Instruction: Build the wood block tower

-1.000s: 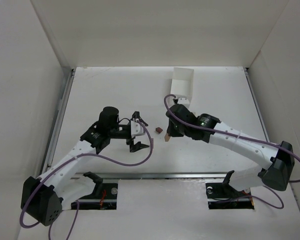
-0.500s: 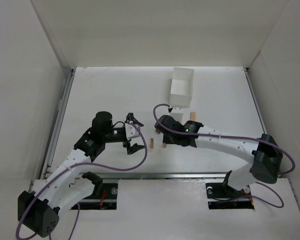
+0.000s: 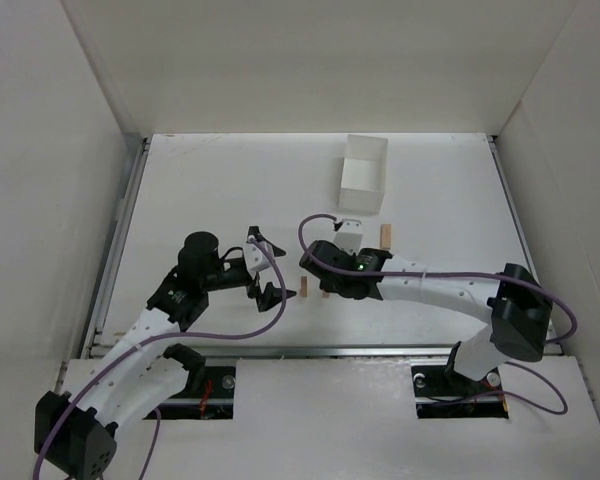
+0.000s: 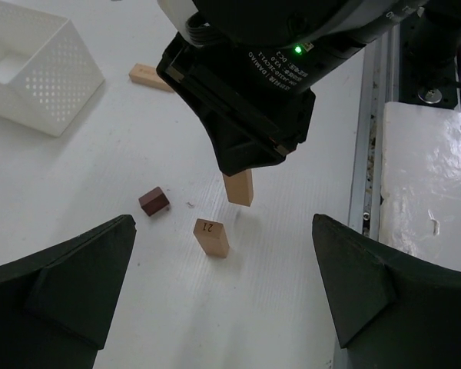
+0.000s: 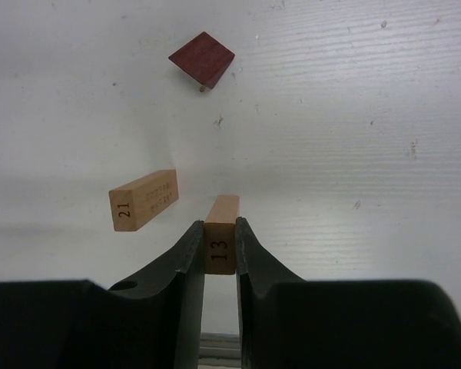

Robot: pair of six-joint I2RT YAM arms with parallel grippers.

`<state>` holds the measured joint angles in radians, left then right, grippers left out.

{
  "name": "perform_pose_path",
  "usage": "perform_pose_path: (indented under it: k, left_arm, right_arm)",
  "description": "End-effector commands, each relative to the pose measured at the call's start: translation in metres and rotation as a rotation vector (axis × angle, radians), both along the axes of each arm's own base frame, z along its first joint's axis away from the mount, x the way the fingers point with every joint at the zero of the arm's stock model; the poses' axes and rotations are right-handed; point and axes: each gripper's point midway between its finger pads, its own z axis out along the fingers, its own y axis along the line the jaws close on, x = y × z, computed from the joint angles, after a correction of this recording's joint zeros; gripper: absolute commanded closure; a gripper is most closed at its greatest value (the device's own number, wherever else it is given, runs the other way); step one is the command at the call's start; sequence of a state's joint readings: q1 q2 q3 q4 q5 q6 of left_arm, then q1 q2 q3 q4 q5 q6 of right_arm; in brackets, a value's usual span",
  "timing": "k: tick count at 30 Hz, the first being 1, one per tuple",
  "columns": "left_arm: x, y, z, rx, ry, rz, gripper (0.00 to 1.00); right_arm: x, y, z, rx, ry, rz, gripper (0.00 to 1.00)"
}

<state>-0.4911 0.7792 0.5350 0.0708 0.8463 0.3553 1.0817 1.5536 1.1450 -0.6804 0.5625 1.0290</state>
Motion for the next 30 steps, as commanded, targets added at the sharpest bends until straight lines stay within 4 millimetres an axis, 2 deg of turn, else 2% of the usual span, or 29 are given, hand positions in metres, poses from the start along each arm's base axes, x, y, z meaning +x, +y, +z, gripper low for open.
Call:
perform_pose_path:
  k: [1, 4, 6, 13, 18, 28, 30]
  left_arm:
    - [0.005, 0.000, 0.011, -0.033, -0.030, 0.023, 0.01]
    - [0.007, 0.002, 0.013, -0.030, -0.049, 0.040, 0.01]
    - [0.007, 0.003, 0.015, -0.035, -0.058, 0.040, 0.00]
    - [0.007, 0.004, 0.009, -0.024, -0.043, 0.049, 0.00]
    - [0.006, 0.004, 0.012, -0.028, -0.051, 0.049, 0.00]
    - [0.005, 0.005, 0.010, -0.024, -0.043, 0.049, 0.00]
    - [0.006, 0.005, 0.010, -0.021, -0.051, 0.048, 0.00]
  right_arm:
    - [0.004, 0.001, 0.007, 0.039, -0.043, -0.046, 1.00]
    - [0.004, 0.001, 0.005, 0.054, -0.046, -0.052, 1.00]
    - [0.006, 0.005, 0.011, 0.084, -0.061, -0.053, 1.00]
    - [0.011, 0.026, -0.008, 0.037, -0.030, -0.031, 1.00]
    - [0.014, 0.025, -0.012, 0.005, -0.039, -0.034, 1.00]
    - [0.020, 0.034, -0.009, 0.018, -0.054, -0.018, 1.00]
    - [0.022, 0.038, -0.003, 0.028, -0.063, -0.012, 1.00]
